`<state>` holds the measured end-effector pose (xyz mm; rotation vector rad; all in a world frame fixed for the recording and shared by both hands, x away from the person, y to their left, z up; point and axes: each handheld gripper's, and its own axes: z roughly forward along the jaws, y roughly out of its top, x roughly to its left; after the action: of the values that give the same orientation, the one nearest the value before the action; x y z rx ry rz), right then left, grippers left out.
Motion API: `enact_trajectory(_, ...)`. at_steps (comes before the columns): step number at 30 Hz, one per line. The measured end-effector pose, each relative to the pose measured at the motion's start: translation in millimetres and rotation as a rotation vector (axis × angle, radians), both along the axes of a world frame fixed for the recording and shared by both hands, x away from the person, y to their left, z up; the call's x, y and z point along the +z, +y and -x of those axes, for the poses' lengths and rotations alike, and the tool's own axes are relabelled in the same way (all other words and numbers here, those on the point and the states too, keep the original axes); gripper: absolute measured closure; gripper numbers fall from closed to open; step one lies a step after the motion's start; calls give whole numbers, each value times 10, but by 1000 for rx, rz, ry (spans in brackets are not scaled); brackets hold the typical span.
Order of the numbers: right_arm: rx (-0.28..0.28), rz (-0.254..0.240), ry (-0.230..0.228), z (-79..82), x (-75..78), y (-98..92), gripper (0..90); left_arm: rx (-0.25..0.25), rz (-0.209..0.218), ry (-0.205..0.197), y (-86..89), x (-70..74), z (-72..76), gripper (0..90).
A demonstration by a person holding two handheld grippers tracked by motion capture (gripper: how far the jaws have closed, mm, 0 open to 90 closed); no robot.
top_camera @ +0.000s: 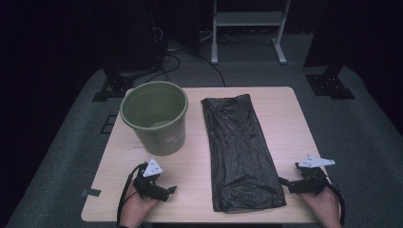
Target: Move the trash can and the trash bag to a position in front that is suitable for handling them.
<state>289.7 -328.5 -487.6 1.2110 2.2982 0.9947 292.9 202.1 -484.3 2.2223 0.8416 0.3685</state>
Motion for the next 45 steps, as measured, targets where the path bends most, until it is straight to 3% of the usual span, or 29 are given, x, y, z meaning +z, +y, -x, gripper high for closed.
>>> enact_trajectory(8,-3,-2,-2,3,1,-4,91,0,0,0,0,0,0,0)
enact_trajectory(11,-11,-15,-18,27,15,-22,234,0,0,0,0,0,0,0)
enact_trajectory(13,-15,-17,-18,33,21,-25,263,0,0,0,0,0,0,0)
enact_trajectory(15,-23,-18,-20,48,37,-27,396,0,1,0,0,0,0,0)
enact_trajectory(16,-27,-23,-15,48,44,-28,413,0,1,0,0,0,0,0)
enact_trajectory(17,-40,-25,-12,46,53,-27,504,0,1,0,0,0,0,0)
enact_trajectory(18,-42,-22,-11,45,60,-24,526,1,0,0,0,0,0,0)
enact_trajectory(22,-36,-41,-6,43,78,-20,551,0,0,0,0,0,0,0)
enact_trajectory(25,-37,-57,-15,45,105,-8,522,0,0,0,0,0,-1,0)
enact_trajectory(34,4,-88,-5,9,155,208,509,0,1,1,-5,0,-13,0)
enact_trajectory(40,24,-70,17,-29,124,314,525,0,1,1,-6,0,-13,0)
enact_trajectory(45,38,-56,36,-37,99,342,592,-1,1,1,-7,1,-15,0)
